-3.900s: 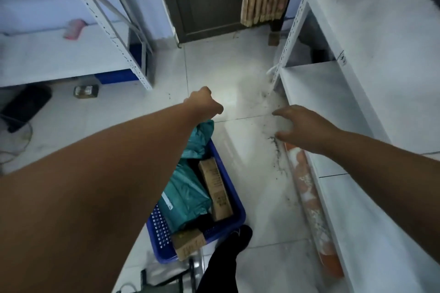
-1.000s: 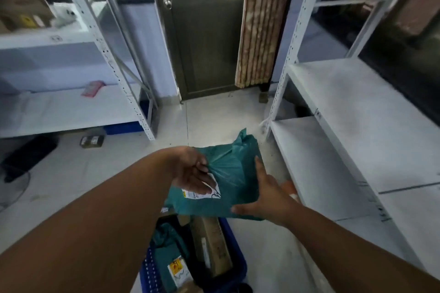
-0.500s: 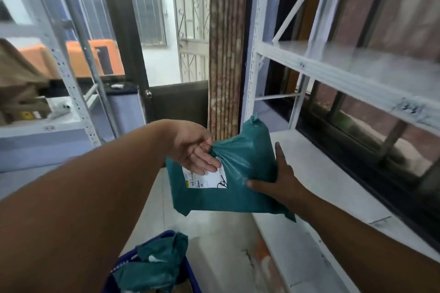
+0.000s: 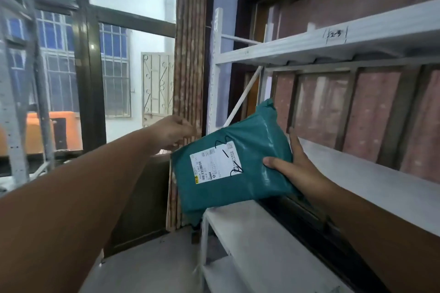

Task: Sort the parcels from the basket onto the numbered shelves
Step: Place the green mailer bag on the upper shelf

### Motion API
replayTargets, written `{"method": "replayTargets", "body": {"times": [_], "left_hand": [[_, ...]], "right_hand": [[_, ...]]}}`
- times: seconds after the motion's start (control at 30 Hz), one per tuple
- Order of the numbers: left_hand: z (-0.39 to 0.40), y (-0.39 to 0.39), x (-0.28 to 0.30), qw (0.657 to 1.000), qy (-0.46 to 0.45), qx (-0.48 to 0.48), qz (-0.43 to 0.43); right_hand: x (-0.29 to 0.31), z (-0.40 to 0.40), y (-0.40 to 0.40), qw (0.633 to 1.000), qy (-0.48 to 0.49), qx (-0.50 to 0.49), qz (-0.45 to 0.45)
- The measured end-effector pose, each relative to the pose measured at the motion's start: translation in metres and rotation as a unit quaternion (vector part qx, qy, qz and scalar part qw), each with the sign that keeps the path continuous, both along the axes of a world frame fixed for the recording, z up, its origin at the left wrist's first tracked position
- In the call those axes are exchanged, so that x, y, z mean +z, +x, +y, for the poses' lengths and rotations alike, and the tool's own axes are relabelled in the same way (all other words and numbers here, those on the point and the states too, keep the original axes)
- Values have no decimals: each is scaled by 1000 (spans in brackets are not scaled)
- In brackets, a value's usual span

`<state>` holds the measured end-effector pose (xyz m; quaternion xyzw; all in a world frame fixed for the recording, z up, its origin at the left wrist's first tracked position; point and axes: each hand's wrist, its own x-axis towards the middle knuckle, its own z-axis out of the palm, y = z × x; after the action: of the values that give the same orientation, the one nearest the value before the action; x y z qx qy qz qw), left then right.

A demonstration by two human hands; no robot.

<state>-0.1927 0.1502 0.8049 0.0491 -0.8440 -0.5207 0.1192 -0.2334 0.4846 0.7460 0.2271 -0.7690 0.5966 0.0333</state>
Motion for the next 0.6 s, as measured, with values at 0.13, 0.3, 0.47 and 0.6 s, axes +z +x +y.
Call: {"method": "replayTargets", "body": {"times": [0.13,0.3,0.47,0.6], "left_hand": [[6,7,11,1000,-5,-10,-6],[28,3,13,990,76,-117,-23],[68,-4,12,967,110,-222,-59],[94,-20,16,944,132,-288,-99]], "right_hand": [[47,30,11,998,-50,8,43],[76,67,17,997,-63,4,33],[88,105,31,998,-67,-8,19],[95,144,41,997,-74,-36,10]]}}
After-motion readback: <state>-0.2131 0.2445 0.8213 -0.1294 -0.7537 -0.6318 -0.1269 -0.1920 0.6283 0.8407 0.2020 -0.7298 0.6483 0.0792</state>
